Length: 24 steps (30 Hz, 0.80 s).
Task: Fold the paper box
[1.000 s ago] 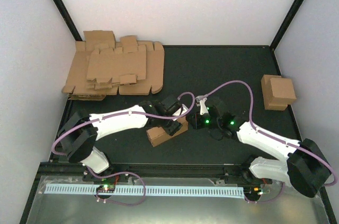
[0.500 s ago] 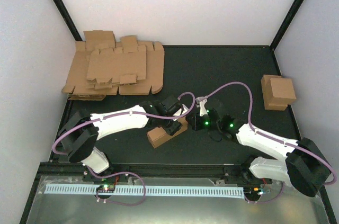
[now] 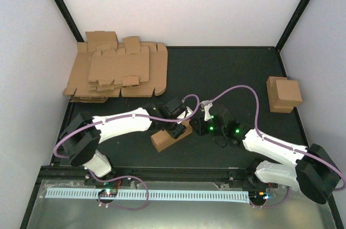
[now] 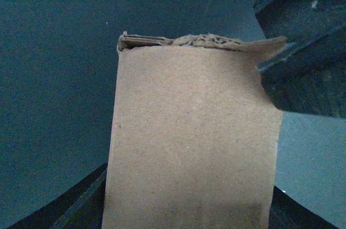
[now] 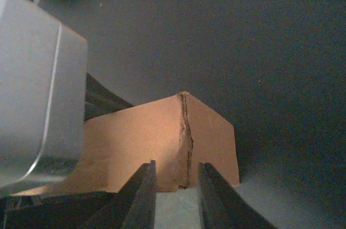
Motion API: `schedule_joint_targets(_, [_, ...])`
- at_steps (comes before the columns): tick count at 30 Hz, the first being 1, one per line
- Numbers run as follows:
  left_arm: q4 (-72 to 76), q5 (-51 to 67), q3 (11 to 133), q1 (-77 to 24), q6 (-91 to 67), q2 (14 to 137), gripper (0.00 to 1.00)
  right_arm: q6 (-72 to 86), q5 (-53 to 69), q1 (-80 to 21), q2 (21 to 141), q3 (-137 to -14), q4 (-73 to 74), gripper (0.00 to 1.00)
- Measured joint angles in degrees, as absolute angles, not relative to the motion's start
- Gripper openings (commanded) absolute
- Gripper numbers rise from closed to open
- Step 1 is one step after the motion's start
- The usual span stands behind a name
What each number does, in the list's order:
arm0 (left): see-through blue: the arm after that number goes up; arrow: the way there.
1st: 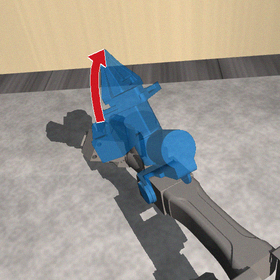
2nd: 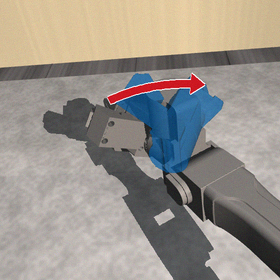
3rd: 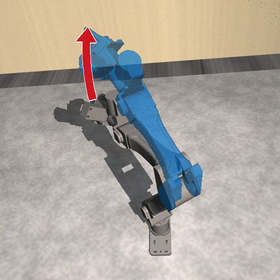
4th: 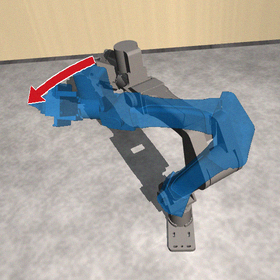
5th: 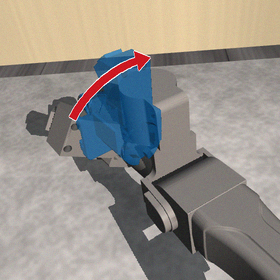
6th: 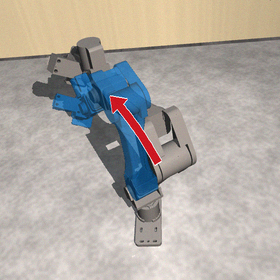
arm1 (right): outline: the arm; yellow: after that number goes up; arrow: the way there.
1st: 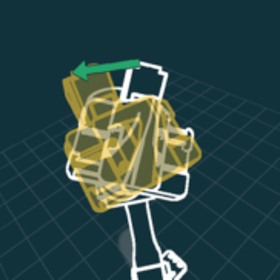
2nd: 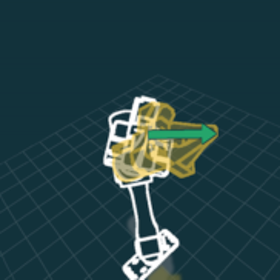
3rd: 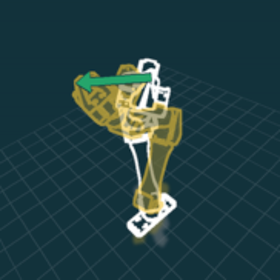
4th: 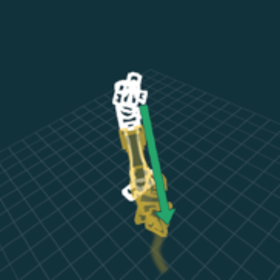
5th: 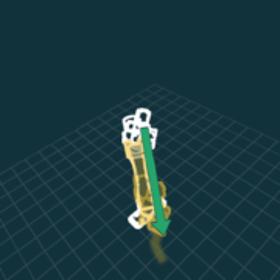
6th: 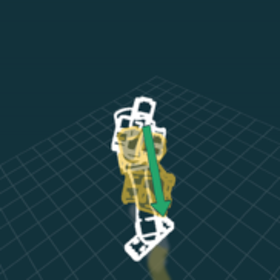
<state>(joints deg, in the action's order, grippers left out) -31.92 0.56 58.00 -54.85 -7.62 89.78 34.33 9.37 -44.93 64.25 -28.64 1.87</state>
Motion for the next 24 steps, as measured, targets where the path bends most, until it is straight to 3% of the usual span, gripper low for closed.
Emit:
schedule_joint_targets(15, [-31.2, 3.0, 58.0, -54.9, -5.3, 89.8, 0.58, 35.2, 19.9, -35.3, 61.9, -30.0, 4.0, 0.37])
schedule_joint_targets(21, [-31.1, 3.3, 58.0, -54.9, -4.5, 89.8, 0.58, 36.4, 30.7, -30.1, 67.9, -30.2, 1.3, 0.36])
schedule_joint_targets(24, [-31.1, 3.3, 58.0, -54.9, -4.4, 89.8, 0.58, 36.6, 34.0, -29.6, 69.8, -30.2, 1.0, 0.29])
